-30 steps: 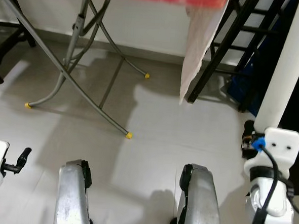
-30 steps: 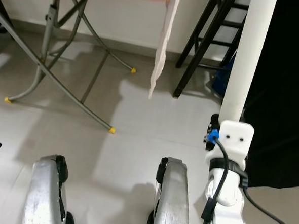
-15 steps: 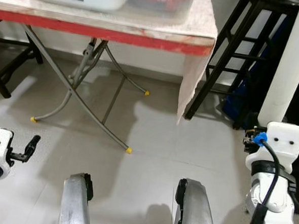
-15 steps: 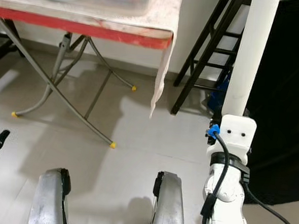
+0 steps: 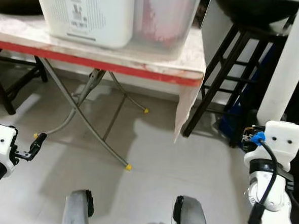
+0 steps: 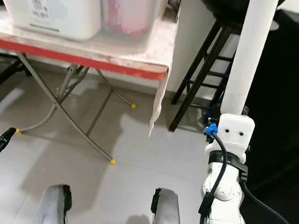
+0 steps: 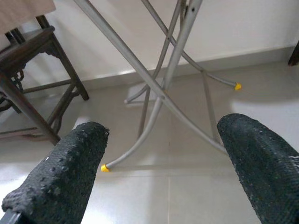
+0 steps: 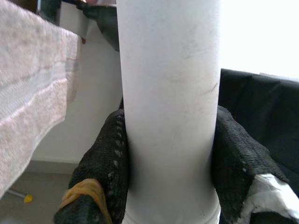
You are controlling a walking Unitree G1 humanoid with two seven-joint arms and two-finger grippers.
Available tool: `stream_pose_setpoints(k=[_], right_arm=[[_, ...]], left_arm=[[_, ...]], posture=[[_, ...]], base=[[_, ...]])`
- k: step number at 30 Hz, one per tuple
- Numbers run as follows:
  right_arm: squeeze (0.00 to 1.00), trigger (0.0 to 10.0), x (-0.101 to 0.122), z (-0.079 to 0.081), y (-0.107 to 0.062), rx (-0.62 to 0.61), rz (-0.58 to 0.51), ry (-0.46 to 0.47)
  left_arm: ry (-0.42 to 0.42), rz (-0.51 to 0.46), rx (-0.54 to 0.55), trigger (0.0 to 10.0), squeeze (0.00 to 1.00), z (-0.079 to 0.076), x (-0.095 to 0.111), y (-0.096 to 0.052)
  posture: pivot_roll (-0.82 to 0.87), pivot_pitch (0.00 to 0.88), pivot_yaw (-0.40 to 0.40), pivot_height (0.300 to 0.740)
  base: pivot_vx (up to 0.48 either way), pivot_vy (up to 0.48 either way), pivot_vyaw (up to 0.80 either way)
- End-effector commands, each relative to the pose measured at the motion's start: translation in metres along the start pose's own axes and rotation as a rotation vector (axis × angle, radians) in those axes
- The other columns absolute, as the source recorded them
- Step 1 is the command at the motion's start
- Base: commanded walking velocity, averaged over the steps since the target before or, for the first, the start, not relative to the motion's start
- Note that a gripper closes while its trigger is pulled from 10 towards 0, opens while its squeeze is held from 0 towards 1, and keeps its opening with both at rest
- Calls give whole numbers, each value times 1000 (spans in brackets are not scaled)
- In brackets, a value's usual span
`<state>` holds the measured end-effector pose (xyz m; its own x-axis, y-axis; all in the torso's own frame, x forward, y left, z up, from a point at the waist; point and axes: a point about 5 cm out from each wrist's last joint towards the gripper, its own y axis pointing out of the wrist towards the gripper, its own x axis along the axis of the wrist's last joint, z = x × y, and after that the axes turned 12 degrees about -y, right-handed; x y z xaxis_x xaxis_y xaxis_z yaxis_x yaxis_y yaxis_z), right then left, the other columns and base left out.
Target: Building children table
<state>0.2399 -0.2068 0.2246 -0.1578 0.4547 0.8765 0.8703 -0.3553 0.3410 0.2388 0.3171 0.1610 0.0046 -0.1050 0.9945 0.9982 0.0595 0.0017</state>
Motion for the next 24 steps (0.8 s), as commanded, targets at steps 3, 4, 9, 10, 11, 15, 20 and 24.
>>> stream_pose_setpoints(k=[3,4,9,10,11,15,20,24], right_arm=[[0,0,1,0,2,-16,-14,0],[0,0,1,0,2,-16,-14,0],[0,0,0,1,3,-20,-16,2],[0,0,0,1,3,-20,-16,2],[0,0,0,1,3,-20,-16,2],[0,0,-2,2,3,-25,-13,4],[0,0,-3,1,4,-27,-11,6],[0,0,-4,0,5,-30,-11,8]], left_arm=[[-9,16,-113,10000,0,-14,4,-1],[-9,16,-113,10000,0,-14,4,-1],[12,21,-134,10000,0,-17,8,-3],[12,21,-134,10000,0,-17,8,-3],[12,21,-134,10000,0,-17,8,-3],[67,-4,42,10000,0,5,11,3],[83,-28,107,10000,0,11,14,6],[98,-60,189,10000,0,18,20,8]], posture=[[75,10,-107,529],[75,10,-107,529],[78,3,-109,544],[78,3,-109,544],[78,3,-109,544],[78,0,-107,559],[76,0,-105,569],[76,0,-105,579]], base=[[0,0,0],[0,0,0],[0,0,0],[0,0,0],[0,0,0],[0,0,0],[0,0,0],[0,0,0]])
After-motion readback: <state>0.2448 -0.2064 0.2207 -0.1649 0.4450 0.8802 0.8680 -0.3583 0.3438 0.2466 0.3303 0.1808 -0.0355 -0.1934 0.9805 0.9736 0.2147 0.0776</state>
